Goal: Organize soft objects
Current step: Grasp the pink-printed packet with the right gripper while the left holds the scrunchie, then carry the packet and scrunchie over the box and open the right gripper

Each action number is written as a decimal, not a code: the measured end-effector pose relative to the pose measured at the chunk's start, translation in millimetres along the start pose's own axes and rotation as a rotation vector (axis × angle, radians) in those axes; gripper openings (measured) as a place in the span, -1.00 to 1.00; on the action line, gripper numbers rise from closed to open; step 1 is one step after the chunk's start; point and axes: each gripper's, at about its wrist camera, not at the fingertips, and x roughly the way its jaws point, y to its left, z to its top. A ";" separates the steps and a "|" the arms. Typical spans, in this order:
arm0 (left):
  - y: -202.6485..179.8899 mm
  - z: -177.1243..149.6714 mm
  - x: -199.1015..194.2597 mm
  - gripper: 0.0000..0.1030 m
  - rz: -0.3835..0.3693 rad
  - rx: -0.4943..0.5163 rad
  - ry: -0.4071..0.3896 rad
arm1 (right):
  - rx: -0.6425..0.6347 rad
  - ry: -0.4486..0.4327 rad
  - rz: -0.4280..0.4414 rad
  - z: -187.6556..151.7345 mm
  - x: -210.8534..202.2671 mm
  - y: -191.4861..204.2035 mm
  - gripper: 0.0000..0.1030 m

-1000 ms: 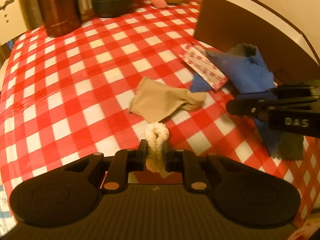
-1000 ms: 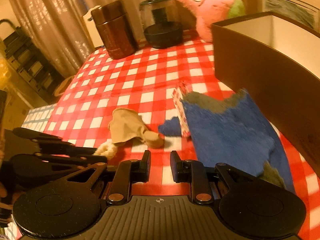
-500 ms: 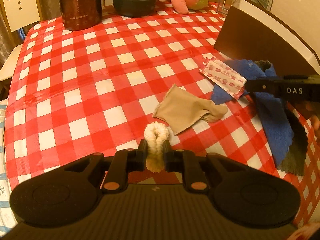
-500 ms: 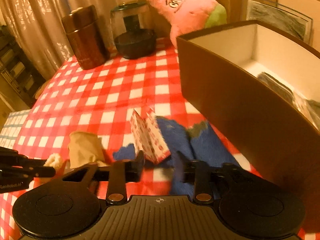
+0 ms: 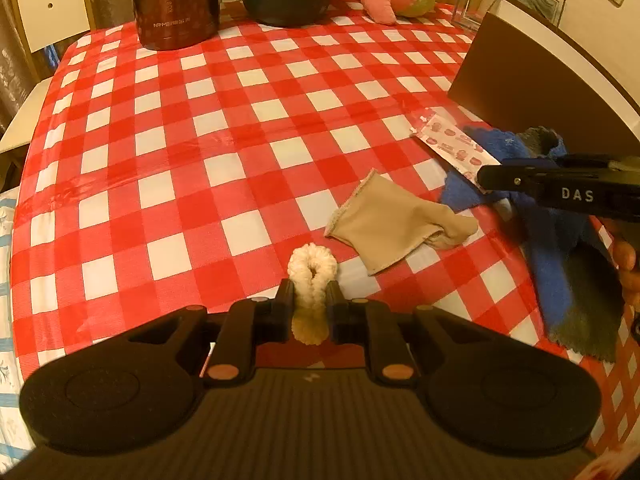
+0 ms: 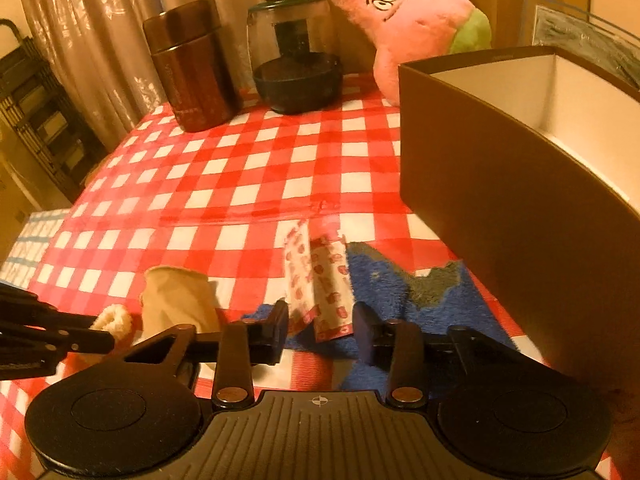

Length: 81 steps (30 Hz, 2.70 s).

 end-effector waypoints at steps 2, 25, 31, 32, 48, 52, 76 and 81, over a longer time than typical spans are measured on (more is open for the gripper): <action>0.2 0.7 1.1 -0.70 -0.002 -0.001 0.001 | 0.001 -0.006 0.001 0.2 -1.4 1.4 -0.29; -1.4 7.3 -15.4 -0.71 0.007 0.024 -0.045 | 0.013 -0.072 0.071 -1.1 -28.8 15.9 -1.00; -3.8 7.4 -33.5 -0.71 0.009 0.033 -0.071 | 0.038 -0.098 0.086 -6.5 -52.1 26.0 -1.00; -5.5 7.5 -36.8 -0.71 0.009 0.037 -0.073 | 0.041 -0.106 0.087 -7.8 -57.5 27.2 -1.00; -68.0 22.4 -71.0 -0.71 -0.067 0.180 -0.133 | 0.151 -0.198 0.011 -37.0 -148.9 11.2 -1.00; -93.2 31.0 -77.3 -0.71 -0.103 0.236 -0.158 | 0.177 -0.237 -0.037 -41.9 -174.8 -2.1 -1.00; -240.3 145.0 -69.9 -0.70 -0.249 0.462 -0.292 | 0.211 -0.387 -0.240 -4.9 -239.1 -94.0 -1.00; -258.4 176.3 -48.8 -0.70 -0.249 0.481 -0.278 | 0.206 -0.346 -0.239 13.0 -214.9 -117.9 -1.00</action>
